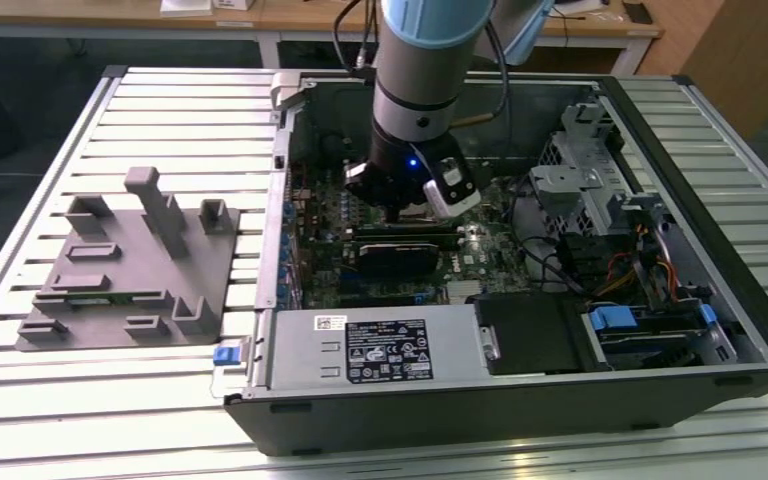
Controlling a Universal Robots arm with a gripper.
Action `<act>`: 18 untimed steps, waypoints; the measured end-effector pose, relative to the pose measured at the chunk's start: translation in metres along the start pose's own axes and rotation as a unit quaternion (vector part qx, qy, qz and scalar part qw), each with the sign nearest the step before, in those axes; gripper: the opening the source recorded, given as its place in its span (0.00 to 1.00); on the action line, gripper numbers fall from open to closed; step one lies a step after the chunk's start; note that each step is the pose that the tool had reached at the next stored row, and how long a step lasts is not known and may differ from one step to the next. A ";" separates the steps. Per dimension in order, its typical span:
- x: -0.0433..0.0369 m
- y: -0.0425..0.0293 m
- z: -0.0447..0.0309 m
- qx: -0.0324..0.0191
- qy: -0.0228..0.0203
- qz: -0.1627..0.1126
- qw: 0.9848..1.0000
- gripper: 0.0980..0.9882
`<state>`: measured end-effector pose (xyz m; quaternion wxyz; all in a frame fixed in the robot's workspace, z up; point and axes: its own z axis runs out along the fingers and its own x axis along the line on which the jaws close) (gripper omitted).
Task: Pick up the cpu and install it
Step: 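Install the second cpu locking lever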
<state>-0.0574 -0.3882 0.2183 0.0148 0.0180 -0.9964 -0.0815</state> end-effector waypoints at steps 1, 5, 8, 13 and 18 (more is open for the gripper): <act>0.0000 -0.0002 0.0011 -0.001 0.000 0.000 1.000 0.01; -0.0002 -0.0012 0.0074 -0.005 0.000 0.000 1.000 0.01; -0.0001 -0.0024 0.0093 -0.012 0.000 0.000 1.000 0.01; 0.0011 -0.0096 0.0085 -0.037 -0.001 -0.001 0.999 0.01; 0.0029 -0.0178 0.0077 -0.043 -0.002 -0.001 0.999 0.01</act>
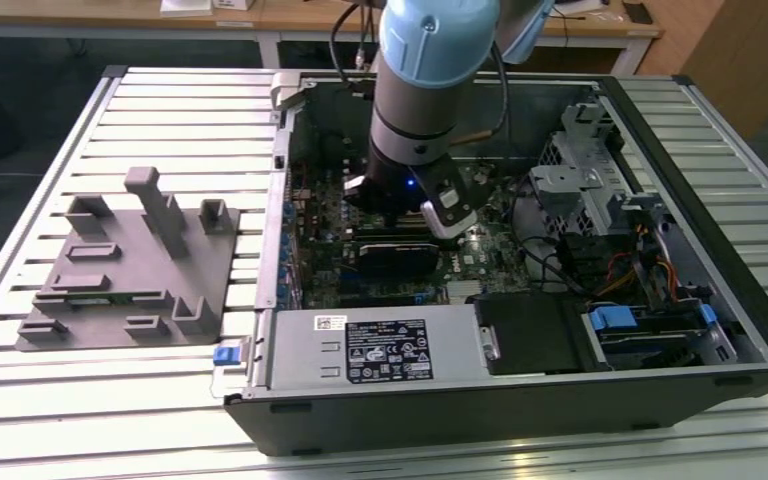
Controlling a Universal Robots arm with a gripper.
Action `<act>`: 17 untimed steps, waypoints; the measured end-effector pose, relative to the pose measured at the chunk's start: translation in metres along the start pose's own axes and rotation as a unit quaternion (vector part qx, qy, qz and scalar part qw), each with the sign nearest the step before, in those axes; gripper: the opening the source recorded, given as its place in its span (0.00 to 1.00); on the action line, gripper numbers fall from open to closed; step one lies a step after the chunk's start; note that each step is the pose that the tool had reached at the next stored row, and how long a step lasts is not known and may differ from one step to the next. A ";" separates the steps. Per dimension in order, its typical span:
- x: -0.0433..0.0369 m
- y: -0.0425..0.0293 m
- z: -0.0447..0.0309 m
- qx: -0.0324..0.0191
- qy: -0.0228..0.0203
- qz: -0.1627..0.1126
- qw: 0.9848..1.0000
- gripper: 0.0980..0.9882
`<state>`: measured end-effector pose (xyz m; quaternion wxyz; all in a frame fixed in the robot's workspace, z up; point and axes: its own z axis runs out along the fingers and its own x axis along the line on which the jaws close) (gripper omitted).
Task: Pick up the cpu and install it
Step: 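Install the second cpu locking lever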
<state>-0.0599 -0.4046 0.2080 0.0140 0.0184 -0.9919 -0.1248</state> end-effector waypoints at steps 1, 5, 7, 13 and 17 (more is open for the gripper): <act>0.0005 -0.0009 -0.0001 -0.001 0.000 0.000 1.000 0.01; 0.0039 -0.0023 0.0022 -0.006 0.000 0.000 1.000 0.01; 0.0057 -0.0029 0.0049 -0.008 0.000 0.000 1.000 0.01; 0.0076 -0.0019 0.0104 -0.013 0.000 0.000 1.000 0.01; 0.0080 -0.0017 0.0131 -0.016 -0.001 -0.001 1.000 0.01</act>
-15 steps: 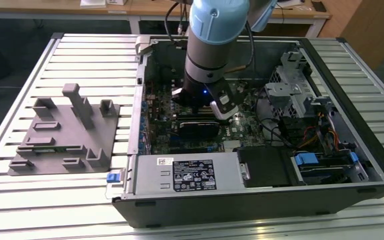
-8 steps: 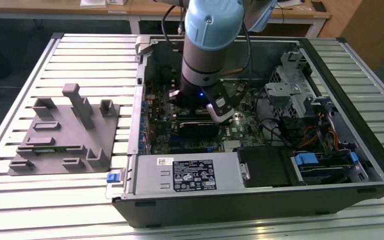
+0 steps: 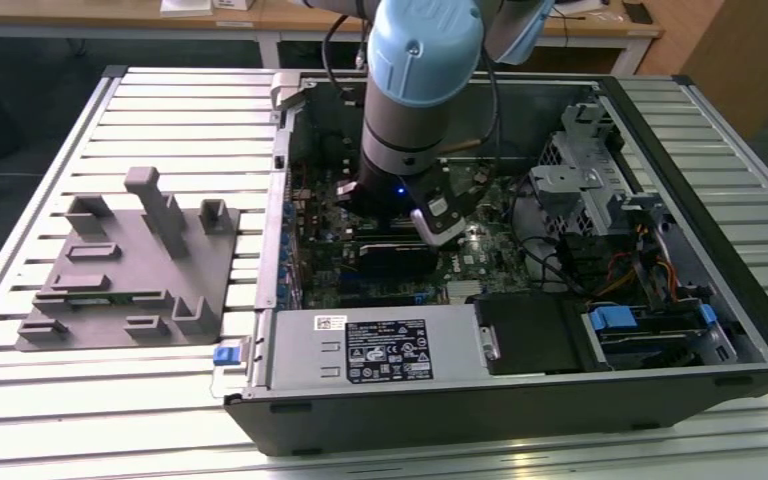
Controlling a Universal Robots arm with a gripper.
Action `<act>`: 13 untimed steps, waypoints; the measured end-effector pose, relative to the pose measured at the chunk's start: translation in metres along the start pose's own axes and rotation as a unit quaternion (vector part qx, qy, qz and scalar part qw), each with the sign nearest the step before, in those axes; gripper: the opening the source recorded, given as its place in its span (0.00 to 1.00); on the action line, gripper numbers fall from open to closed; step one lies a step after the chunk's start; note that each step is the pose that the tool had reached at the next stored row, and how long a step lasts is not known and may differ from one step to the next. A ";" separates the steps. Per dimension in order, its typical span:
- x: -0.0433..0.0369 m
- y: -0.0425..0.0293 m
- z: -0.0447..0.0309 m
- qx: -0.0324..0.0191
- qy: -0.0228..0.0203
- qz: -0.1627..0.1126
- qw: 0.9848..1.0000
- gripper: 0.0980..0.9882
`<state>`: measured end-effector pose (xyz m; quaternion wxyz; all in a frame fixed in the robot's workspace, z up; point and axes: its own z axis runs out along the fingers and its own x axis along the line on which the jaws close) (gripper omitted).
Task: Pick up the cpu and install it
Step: 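Install the second cpu locking lever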
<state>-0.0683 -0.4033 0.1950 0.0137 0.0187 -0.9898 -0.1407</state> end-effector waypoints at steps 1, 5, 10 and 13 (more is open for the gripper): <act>0.0003 0.0000 0.0004 -0.001 0.000 0.000 1.000 0.01; 0.0027 0.0002 0.0014 -0.003 0.000 0.000 1.000 0.01; 0.0041 0.0031 0.0032 -0.006 0.000 0.000 1.000 0.01; 0.0041 0.0046 0.0045 -0.008 0.000 0.000 1.000 0.01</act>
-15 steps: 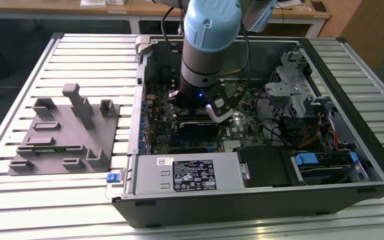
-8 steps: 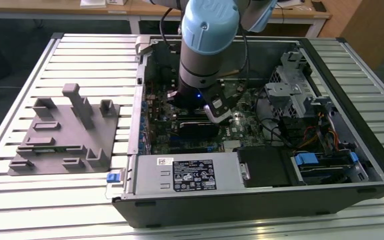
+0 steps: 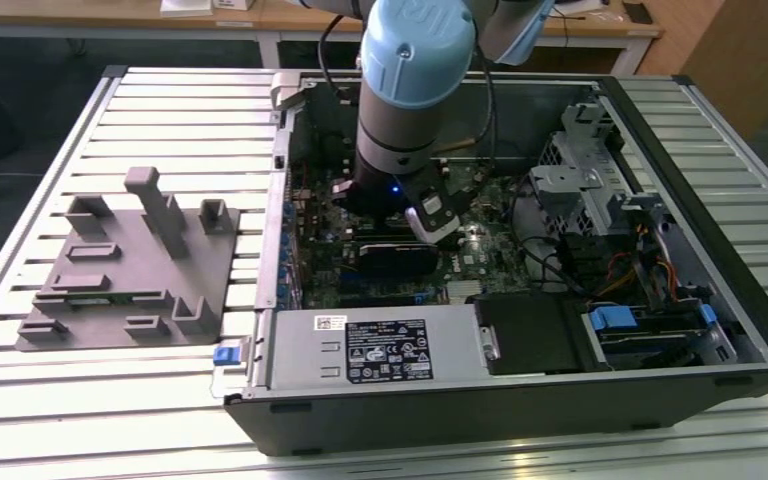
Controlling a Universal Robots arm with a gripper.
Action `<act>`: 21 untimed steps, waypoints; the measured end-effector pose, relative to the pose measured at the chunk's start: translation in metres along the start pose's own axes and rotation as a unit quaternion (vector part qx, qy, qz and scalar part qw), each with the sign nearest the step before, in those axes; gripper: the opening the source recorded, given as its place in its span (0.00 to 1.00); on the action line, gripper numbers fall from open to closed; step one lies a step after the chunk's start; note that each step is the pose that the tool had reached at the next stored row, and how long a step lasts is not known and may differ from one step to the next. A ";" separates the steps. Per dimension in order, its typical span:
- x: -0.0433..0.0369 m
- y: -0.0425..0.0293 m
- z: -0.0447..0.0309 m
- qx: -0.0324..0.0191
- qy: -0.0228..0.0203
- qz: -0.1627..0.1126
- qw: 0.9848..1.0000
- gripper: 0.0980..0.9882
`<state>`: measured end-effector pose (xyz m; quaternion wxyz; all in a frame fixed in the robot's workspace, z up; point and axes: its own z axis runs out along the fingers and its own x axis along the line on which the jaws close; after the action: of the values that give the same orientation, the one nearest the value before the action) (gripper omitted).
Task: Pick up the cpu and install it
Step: 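Install the second cpu locking lever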
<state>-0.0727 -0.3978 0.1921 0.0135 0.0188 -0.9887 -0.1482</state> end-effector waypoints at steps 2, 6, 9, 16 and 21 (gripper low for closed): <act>0.0002 0.0006 0.0007 -0.001 0.000 0.000 1.000 0.01; 0.0008 0.0008 0.0012 -0.001 0.000 0.000 1.000 0.01; 0.0011 0.0008 0.0014 0.001 0.000 0.000 1.000 0.01; 0.0015 0.0009 0.0012 0.000 0.000 0.000 1.000 0.01; 0.0016 0.0028 -0.0049 -0.002 0.000 0.000 1.000 0.01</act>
<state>-0.0743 -0.3966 0.1976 0.0135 0.0188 -0.9883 -0.1506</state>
